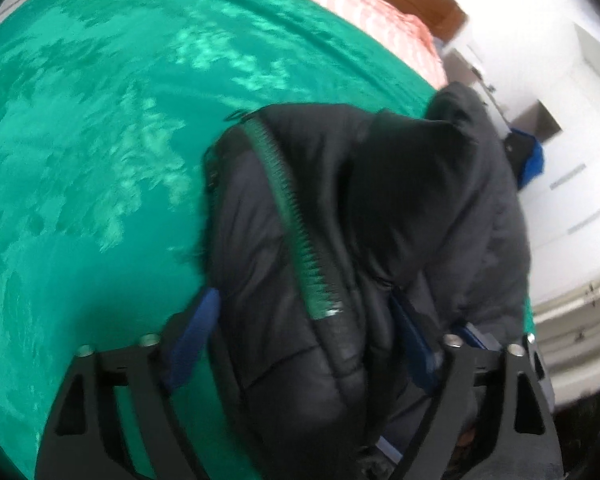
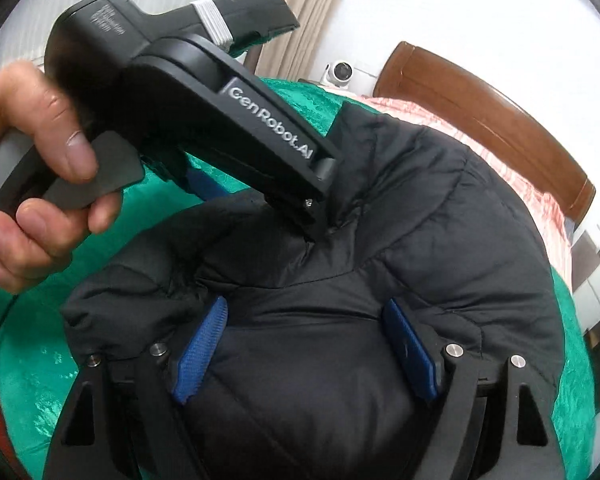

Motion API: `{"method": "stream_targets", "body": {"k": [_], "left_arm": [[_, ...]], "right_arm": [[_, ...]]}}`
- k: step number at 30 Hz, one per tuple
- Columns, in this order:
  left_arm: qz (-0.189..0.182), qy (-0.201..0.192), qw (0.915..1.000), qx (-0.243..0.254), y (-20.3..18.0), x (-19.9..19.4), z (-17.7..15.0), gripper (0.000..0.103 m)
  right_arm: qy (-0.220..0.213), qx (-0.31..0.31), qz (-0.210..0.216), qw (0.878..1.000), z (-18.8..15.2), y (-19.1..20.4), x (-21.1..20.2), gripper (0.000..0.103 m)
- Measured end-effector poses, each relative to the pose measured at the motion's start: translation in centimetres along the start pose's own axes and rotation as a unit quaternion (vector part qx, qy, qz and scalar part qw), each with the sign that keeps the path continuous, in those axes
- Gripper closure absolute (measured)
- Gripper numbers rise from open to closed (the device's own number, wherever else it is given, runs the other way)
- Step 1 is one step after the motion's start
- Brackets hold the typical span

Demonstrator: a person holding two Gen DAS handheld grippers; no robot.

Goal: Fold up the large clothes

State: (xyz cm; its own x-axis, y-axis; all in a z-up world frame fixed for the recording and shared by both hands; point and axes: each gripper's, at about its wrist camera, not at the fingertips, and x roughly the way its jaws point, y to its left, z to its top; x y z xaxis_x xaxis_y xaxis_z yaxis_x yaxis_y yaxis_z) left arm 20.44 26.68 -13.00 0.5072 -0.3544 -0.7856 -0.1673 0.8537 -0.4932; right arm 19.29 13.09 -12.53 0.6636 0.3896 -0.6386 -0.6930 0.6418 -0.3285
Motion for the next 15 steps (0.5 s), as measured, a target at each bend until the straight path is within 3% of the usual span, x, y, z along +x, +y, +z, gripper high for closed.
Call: {"method": "stream_targets", "body": {"k": [3,6,9,15], "left_arm": [[-0.024,-0.014,0.9994,-0.019,0.1,-1.8,-1.0,0.013],[-0.025,-0.045,0.9987,0.006,-0.7,-4.8,-2.8,0.012],[-0.028,-0.056,0.9977,0.025,-1.2,-6.9,-4.6,0.011],[-0.048,-0.077,0.9956,0.024,-1.3,-9.6,-6.7,0.010]], "right_arm": [[0.004,0.019,0.010,1.000,0.1,-1.0,-1.8,0.024],[0.007,0.054,0.009,0.998,0.3,-2.2,-5.3,0.022],[0.016,0.069,-0.016,0.997,0.1,-3.0,-8.7,0.009],[0.026,0.079,-0.069,0.994,-0.9,-3.6,-12.5,0.009]]}}
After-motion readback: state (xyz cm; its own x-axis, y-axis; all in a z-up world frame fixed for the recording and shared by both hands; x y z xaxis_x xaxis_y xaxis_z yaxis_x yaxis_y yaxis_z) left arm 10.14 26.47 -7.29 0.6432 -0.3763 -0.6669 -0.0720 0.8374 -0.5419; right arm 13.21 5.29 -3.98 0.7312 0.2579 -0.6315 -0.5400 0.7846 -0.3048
